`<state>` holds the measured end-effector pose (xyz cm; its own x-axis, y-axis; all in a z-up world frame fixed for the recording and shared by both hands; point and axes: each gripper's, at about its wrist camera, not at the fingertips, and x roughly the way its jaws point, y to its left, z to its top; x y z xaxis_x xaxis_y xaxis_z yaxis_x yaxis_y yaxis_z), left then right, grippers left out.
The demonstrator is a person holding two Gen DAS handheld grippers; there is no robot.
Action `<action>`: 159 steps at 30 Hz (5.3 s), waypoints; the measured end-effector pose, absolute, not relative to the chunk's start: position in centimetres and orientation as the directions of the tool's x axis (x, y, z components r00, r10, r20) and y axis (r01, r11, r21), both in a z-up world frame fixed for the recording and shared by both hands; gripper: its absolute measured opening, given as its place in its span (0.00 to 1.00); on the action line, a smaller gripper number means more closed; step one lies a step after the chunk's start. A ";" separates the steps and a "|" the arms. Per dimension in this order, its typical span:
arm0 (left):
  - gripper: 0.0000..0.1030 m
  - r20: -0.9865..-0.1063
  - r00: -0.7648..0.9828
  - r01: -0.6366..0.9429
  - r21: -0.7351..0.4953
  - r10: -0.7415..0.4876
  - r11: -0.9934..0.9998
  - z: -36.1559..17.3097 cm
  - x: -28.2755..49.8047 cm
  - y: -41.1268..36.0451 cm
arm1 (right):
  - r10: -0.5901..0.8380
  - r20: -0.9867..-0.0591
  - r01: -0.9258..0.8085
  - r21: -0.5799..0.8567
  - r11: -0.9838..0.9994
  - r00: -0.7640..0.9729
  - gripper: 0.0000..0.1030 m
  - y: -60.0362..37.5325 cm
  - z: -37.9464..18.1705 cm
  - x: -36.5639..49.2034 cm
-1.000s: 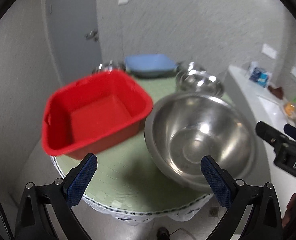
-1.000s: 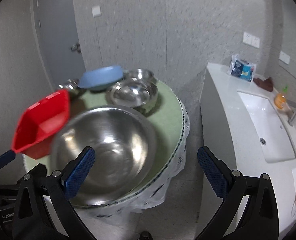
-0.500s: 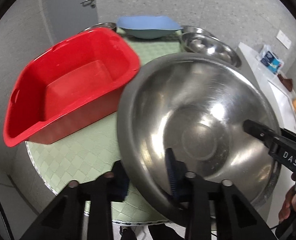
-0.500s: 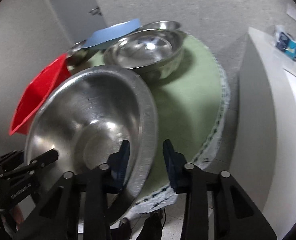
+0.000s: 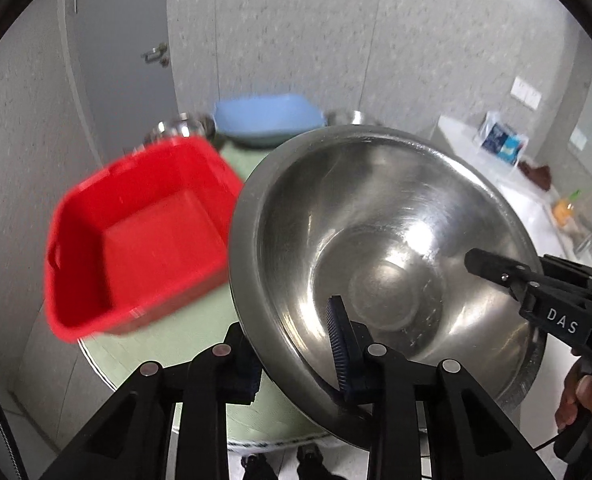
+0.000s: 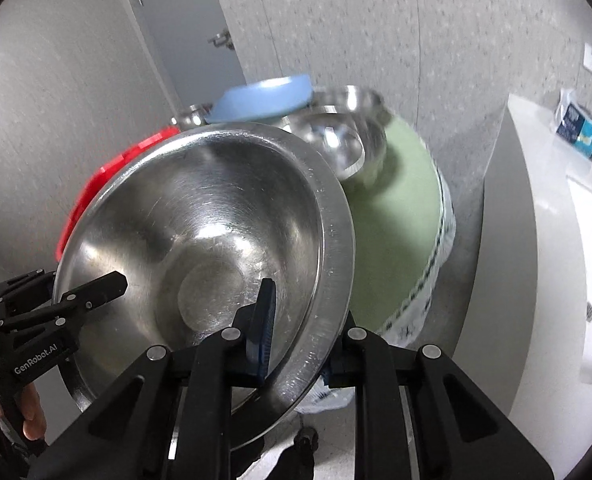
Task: Organize plates and bowls
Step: 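Lift the large steel bowl with the right tool and lower it into the red basin, then open the right tool and move it to the light blue plate, then grasp the light blue plate edge with the right tool and lift it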
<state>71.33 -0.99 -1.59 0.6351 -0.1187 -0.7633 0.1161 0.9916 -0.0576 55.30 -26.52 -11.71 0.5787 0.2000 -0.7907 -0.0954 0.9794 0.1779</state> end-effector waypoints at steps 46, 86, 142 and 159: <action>0.34 -0.856 0.485 0.127 -0.135 -0.180 0.983 -5.1 80.5 22.3 | 0.087 -0.879 -0.084 0.054 0.995 0.469 0.27 -5.2 -16.2 68.5; 0.86 -0.762 0.625 0.116 -0.124 -0.169 0.985 2.1 82.8 7.8 | 0.132 -0.778 -0.025 0.148 0.989 0.614 0.68 -22.1 -9.0 69.7; 0.34 -0.896 0.443 -0.447 -0.222 -0.001 0.866 -14.5 110.9 -0.6 | 0.446 -0.855 -0.437 0.307 0.846 0.265 0.11 -26.5 -18.5 97.8; 0.30 -0.757 0.649 -0.244 -0.296 -0.072 0.923 -5.0 97.3 5.0 | 0.449 -0.750 -0.402 0.265 0.877 0.486 0.11 -22.5 -6.4 85.1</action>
<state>97.32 4.95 -5.02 0.6493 -0.0716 -0.7572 -0.2440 0.9233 -0.2965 85.09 -22.55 -6.44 0.4864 0.4489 -0.7496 -0.4016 0.8768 0.2645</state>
